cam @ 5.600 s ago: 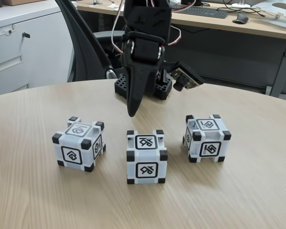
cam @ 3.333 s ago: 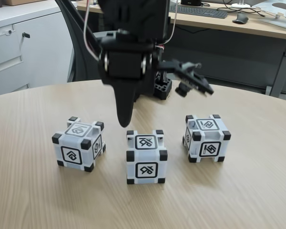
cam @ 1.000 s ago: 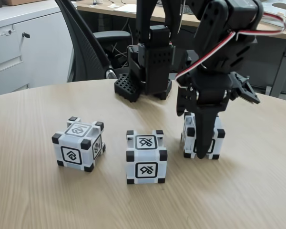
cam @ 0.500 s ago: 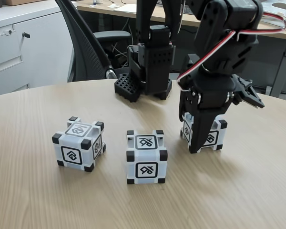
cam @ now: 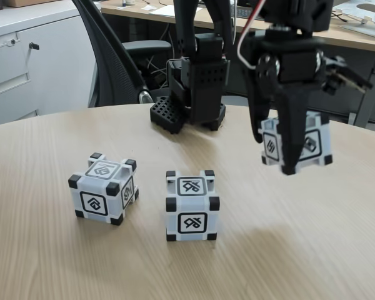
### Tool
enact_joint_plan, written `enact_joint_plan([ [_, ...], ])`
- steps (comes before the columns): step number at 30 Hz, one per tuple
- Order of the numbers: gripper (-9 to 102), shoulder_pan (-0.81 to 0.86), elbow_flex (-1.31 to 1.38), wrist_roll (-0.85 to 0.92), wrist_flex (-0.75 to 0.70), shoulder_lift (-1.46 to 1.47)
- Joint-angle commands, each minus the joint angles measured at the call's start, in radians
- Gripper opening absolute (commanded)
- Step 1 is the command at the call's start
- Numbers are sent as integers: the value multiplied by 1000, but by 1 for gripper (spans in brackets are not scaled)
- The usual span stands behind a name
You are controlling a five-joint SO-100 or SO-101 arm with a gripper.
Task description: Stack cubes from left to right.
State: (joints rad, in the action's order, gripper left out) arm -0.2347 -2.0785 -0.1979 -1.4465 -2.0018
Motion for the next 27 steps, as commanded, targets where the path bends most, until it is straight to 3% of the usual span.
enact_joint_plan([
  [1,0,17,23,35,3,-52],
  [27,0,560,23,341,2,-54],
])
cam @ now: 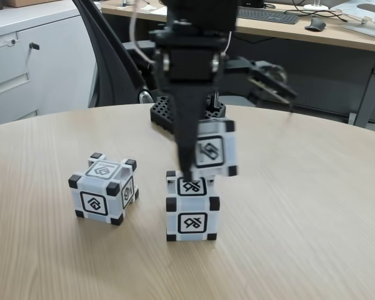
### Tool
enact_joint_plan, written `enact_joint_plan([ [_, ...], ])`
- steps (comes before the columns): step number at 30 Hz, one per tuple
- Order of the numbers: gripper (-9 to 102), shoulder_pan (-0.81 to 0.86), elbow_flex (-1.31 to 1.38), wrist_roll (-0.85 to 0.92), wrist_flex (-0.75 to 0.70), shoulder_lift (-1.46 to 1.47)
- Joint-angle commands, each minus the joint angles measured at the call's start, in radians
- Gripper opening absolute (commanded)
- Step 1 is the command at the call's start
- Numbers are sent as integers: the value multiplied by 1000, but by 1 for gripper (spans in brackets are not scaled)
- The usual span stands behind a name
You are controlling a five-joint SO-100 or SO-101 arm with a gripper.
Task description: Stack cubes from left to right.
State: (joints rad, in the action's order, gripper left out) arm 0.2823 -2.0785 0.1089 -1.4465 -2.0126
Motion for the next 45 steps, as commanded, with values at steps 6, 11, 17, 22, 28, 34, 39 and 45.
enact_joint_plan([
  [6,0,195,23,124,2,-43],
  [11,0,322,18,192,2,-41],
  [17,0,466,11,245,2,-41],
  [22,0,528,11,213,3,-31],
  [28,0,532,9,152,3,-31],
  [34,0,532,8,129,3,-40],
  [39,15,531,8,129,3,-40],
  [45,24,518,8,155,3,-41],
])
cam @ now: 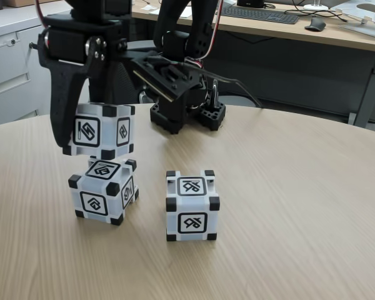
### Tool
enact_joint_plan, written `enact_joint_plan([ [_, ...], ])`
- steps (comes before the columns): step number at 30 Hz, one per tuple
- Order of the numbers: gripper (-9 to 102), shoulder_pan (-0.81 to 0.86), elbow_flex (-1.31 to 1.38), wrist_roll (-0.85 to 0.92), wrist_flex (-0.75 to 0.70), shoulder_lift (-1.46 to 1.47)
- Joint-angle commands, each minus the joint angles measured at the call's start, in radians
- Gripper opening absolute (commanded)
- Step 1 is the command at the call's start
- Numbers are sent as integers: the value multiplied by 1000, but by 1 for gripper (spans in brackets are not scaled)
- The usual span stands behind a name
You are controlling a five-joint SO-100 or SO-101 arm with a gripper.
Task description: Stack cubes from left to right.
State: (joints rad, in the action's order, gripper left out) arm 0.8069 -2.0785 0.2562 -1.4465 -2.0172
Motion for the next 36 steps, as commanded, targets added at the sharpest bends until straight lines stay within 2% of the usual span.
enact_joint_plan([
  [1,26,-8,8,11,3,-37],
  [5,35,-11,8,15,3,-37],
  [17,42,-32,8,-6,3,-38],
  [26,44,-213,8,-109,3,-38],
  [36,45,-512,8,-321,3,-38],
])
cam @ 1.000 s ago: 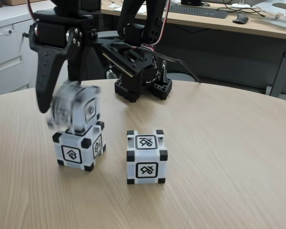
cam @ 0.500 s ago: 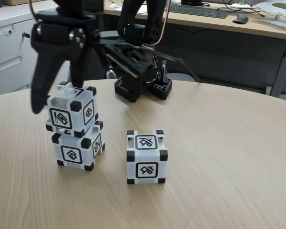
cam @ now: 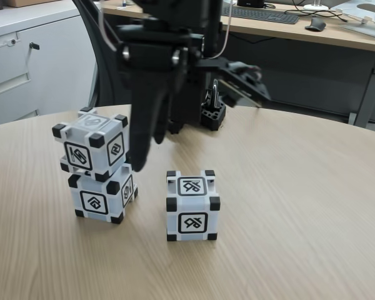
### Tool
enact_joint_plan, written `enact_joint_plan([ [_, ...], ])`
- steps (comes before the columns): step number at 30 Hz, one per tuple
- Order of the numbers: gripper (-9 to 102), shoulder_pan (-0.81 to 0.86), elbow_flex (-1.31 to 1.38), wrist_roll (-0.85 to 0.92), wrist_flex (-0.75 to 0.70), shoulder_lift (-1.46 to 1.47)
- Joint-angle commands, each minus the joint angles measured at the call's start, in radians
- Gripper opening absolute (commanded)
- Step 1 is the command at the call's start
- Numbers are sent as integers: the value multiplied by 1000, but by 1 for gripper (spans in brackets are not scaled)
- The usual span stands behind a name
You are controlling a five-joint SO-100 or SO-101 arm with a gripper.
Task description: Stack cubes from left to right.
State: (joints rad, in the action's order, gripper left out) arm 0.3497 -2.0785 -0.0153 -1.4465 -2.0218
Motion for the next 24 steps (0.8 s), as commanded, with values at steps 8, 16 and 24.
enact_joint_plan([
  [8,45,-193,8,-118,3,-18],
  [16,44,-187,6,-61,14,17],
  [24,45,-184,12,-72,18,249],
])
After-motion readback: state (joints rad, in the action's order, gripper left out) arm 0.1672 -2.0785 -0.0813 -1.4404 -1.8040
